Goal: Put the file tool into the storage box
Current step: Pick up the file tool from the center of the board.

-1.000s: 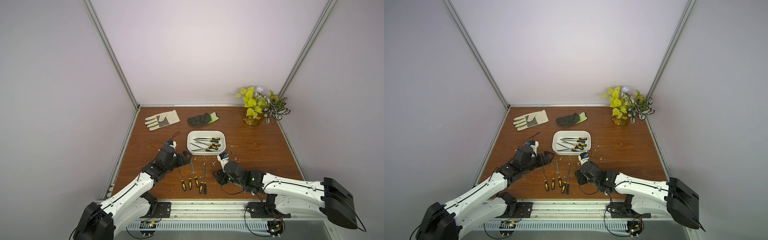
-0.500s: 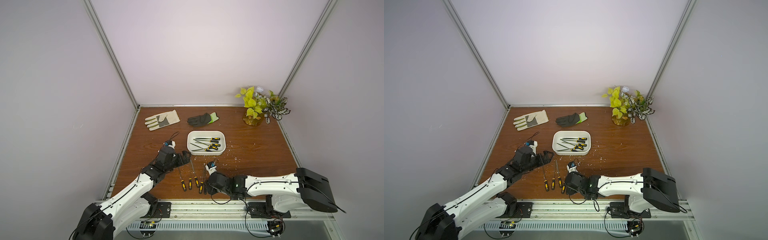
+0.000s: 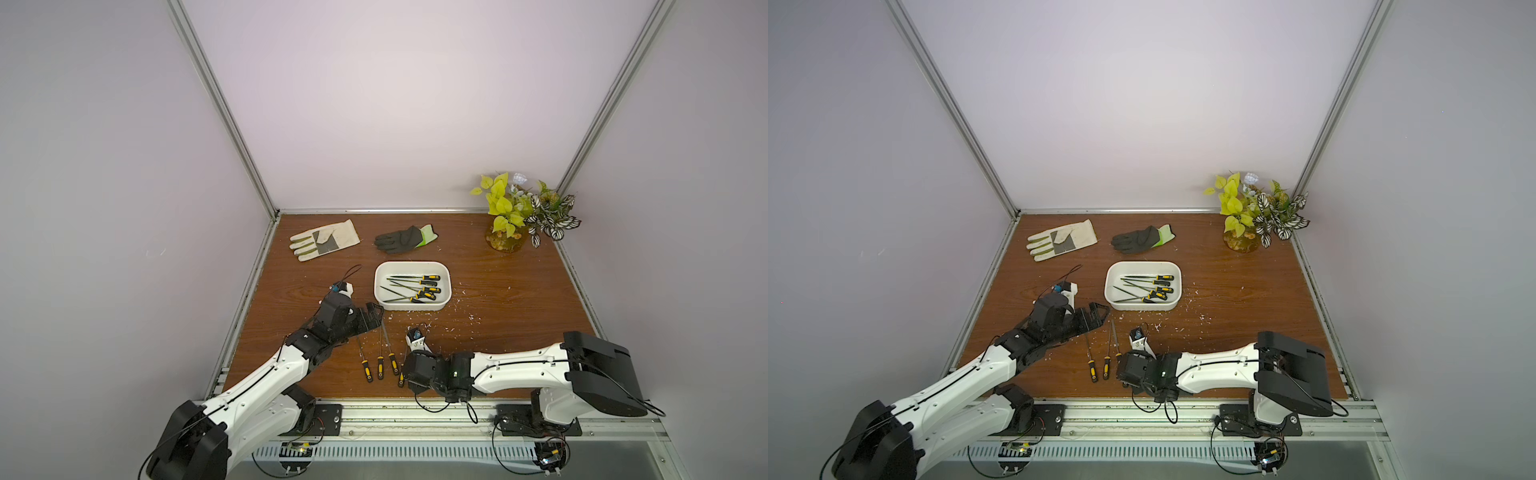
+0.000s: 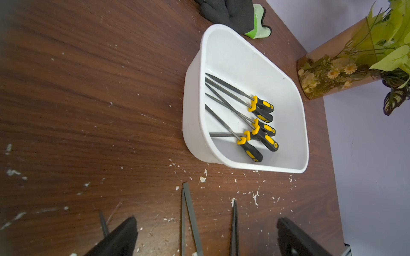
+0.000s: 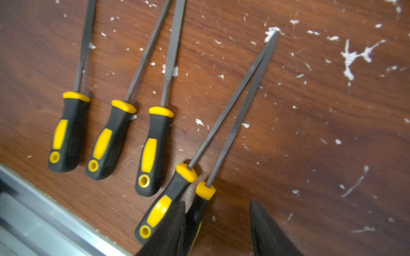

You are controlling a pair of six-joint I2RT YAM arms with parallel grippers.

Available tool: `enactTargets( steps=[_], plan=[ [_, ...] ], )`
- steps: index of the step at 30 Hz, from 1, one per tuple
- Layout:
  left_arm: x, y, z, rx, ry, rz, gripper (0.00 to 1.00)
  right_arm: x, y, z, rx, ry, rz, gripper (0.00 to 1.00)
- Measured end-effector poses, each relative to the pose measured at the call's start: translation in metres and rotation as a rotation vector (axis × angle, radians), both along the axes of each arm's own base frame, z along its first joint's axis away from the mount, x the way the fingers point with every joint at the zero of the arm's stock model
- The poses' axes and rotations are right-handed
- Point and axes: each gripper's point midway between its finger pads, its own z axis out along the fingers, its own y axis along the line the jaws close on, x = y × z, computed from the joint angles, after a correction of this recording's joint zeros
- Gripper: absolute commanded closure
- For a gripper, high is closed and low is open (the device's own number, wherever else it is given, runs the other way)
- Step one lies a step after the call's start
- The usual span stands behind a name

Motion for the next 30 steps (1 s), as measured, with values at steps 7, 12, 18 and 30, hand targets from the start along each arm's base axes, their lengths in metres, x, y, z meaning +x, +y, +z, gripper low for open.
enactTargets(
  steps=[7, 12, 18, 30],
  plan=[
    [0.001, -0.005, -0.004, 0.011, 0.019, -0.011, 0.00, 0.004, -0.032, 0.003, -0.012, -0.033, -0.061, 0.49],
    [0.002, -0.019, -0.005, 0.027, 0.031, -0.046, 0.00, 0.003, -0.054, 0.013, 0.041, -0.060, -0.074, 0.50],
    [0.003, -0.031, -0.006, 0.044, 0.028, -0.069, 0.00, 0.003, -0.051, 0.027, 0.123, -0.080, -0.046, 0.50],
    [0.014, -0.026, 0.020, 0.073, -0.047, -0.044, 0.00, -0.003, -0.022, 0.009, 0.064, -0.033, 0.023, 0.50]
  ],
)
